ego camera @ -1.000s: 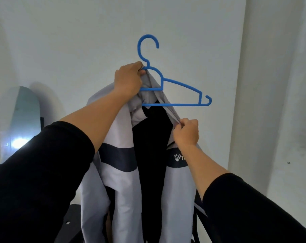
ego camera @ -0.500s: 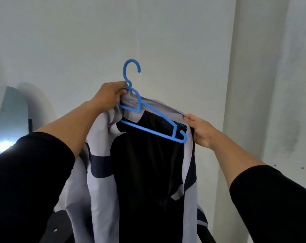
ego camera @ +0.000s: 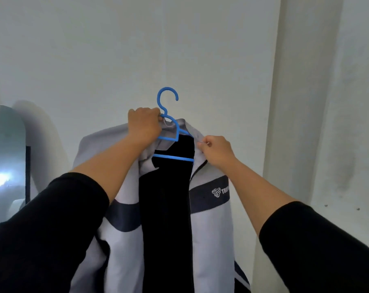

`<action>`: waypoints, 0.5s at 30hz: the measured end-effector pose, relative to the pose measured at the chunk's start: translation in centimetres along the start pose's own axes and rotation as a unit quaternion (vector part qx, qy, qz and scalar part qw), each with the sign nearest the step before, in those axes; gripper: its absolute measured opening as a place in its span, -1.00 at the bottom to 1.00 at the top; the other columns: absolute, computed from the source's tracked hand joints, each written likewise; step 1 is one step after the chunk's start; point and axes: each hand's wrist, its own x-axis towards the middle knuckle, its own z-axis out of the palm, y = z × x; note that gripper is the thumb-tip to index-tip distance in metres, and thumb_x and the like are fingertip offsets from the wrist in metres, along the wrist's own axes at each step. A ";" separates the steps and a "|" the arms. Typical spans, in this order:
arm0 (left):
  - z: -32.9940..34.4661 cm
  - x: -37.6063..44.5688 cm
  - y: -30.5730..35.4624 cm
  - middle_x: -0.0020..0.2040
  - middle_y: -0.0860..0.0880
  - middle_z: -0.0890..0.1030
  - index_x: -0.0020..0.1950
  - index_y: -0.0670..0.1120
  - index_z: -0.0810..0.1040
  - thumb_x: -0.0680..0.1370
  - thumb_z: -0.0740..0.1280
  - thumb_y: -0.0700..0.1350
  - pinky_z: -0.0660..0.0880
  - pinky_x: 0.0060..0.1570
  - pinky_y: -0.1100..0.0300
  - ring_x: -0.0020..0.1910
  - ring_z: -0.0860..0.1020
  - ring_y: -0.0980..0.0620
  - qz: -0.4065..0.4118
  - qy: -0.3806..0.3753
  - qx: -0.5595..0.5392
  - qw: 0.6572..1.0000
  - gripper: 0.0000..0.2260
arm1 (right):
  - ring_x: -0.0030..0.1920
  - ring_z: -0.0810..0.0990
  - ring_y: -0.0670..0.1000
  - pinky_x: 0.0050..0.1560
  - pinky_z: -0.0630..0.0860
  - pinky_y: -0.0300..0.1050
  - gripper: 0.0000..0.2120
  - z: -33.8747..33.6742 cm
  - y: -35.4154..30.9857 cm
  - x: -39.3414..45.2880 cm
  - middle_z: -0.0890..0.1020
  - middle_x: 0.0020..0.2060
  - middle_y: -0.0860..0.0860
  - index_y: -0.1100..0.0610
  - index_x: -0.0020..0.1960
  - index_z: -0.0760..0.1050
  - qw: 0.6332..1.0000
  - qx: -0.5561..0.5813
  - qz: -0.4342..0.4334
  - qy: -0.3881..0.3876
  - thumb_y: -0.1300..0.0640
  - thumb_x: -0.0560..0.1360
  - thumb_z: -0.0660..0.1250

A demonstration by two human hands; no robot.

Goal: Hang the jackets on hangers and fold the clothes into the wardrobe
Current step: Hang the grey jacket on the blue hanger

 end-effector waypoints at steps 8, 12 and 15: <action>-1.8 0.1 4.9 -0.01 -0.14 0.60 0.03 -0.16 0.51 0.57 0.18 -0.10 0.29 -0.17 0.15 -0.08 0.50 -0.11 -0.135 -0.001 -0.207 0.969 -0.81 | -0.30 0.45 0.01 -0.33 0.27 -0.16 -0.80 3.8 -3.2 -1.1 0.49 -0.41 0.01 0.18 -0.24 0.53 0.993 0.073 -0.090 0.001 0.13 0.53 0.29; -1.6 0.3 2.9 0.01 -0.13 0.60 0.02 -0.15 0.51 0.58 0.17 -0.12 0.28 -0.15 0.16 -0.05 0.51 -0.11 -0.208 0.027 -0.249 0.946 -0.83 | -0.35 0.41 -0.06 -0.28 0.32 -0.22 -0.82 2.4 -4.2 -0.8 0.48 -0.44 -0.03 0.09 -0.24 0.51 0.985 0.069 -0.126 -0.093 0.08 0.53 0.31; -1.7 0.5 1.2 -0.02 -0.12 0.60 0.00 -0.16 0.52 0.59 0.17 -0.12 0.25 -0.16 0.18 -0.15 0.43 -0.01 -0.201 0.053 -0.296 0.932 -0.83 | -0.33 0.45 -0.14 -0.29 0.34 -0.33 -0.72 0.6 -3.8 0.1 0.52 -0.39 -0.09 0.07 -0.23 0.51 0.988 0.068 -0.139 -0.023 -0.11 0.50 0.30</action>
